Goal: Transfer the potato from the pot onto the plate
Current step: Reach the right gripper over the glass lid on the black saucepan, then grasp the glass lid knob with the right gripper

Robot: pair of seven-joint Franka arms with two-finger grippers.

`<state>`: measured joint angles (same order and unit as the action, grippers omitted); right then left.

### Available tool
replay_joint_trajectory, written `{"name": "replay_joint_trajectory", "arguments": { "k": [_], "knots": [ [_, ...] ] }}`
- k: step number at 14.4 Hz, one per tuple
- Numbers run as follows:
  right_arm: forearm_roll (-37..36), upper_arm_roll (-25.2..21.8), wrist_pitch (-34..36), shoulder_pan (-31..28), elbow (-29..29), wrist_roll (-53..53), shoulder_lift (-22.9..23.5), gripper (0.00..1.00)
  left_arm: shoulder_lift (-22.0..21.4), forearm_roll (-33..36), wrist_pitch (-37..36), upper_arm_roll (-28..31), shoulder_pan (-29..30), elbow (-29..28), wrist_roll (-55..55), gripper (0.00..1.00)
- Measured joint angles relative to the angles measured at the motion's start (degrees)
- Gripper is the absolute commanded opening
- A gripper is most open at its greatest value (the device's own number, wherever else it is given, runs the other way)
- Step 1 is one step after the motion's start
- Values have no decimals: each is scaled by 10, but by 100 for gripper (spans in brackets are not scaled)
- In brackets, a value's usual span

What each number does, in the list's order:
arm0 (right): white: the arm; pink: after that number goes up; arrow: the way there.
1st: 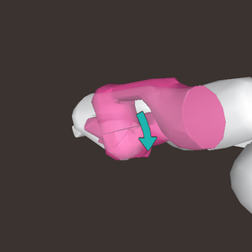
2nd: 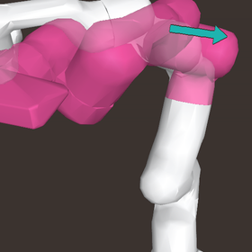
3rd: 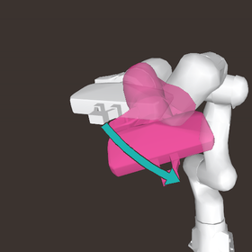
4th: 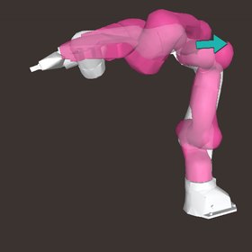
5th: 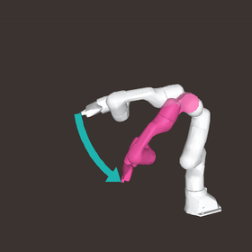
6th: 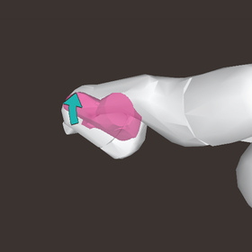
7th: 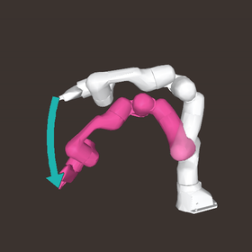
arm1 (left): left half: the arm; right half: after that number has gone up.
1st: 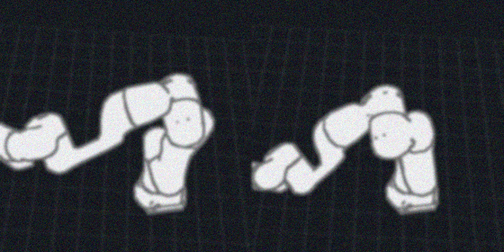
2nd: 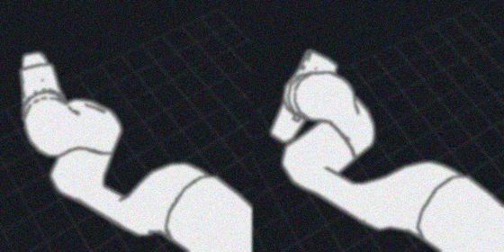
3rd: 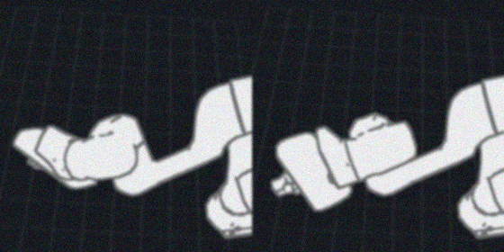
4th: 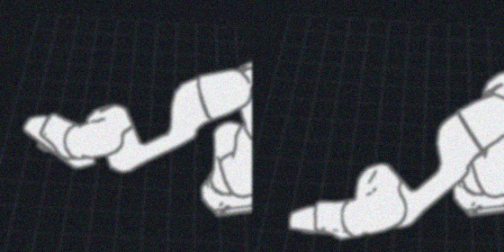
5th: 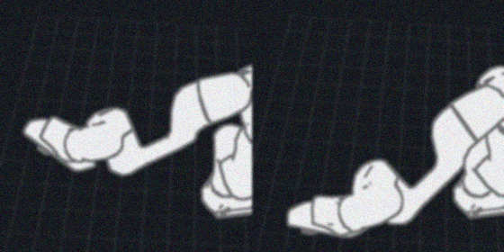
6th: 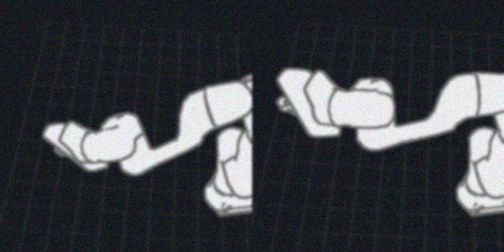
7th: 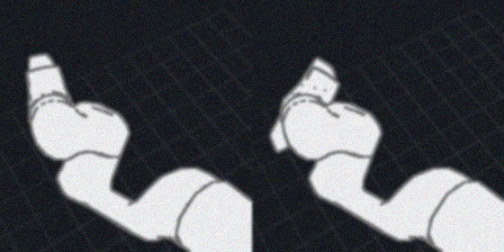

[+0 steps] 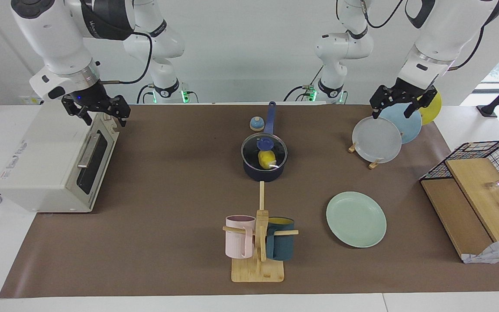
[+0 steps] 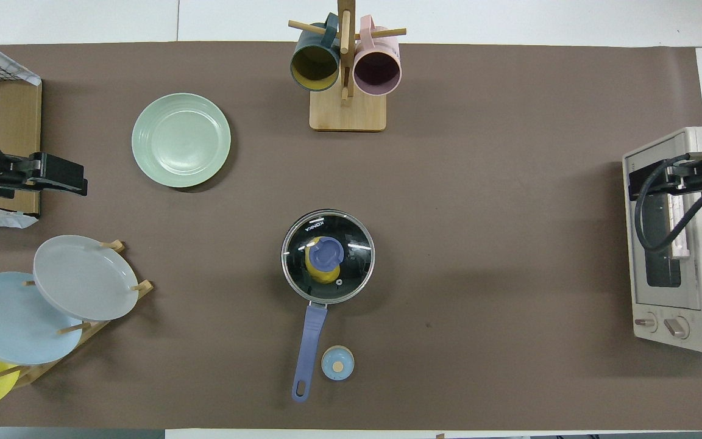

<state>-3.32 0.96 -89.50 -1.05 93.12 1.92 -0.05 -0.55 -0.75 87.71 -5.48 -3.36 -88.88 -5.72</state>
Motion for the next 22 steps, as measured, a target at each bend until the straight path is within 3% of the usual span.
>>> {"name": "replay_joint_trajectory", "arguments": {
  "k": [11, 13, 16, 22],
  "knots": [
    [10, 9, -11, 38, 8, 0, -1, 100, 0, 0, 0, 0, 0, 0, 0, 100],
    [24, 12, -30, 74, 9, 7, -1, 100, 0, 0, 0, 0, 0, 0, 0, 100],
    [28, 20, -48, 161, -9, 120, 19, 100, 0, 0, 0, 0, 0, 0, 0, 100],
    [26, 25, -150, 333, -59, 317, 144, 100, 0, 0, 0, 0, 0, 0, 0, 100]
  ]
}}
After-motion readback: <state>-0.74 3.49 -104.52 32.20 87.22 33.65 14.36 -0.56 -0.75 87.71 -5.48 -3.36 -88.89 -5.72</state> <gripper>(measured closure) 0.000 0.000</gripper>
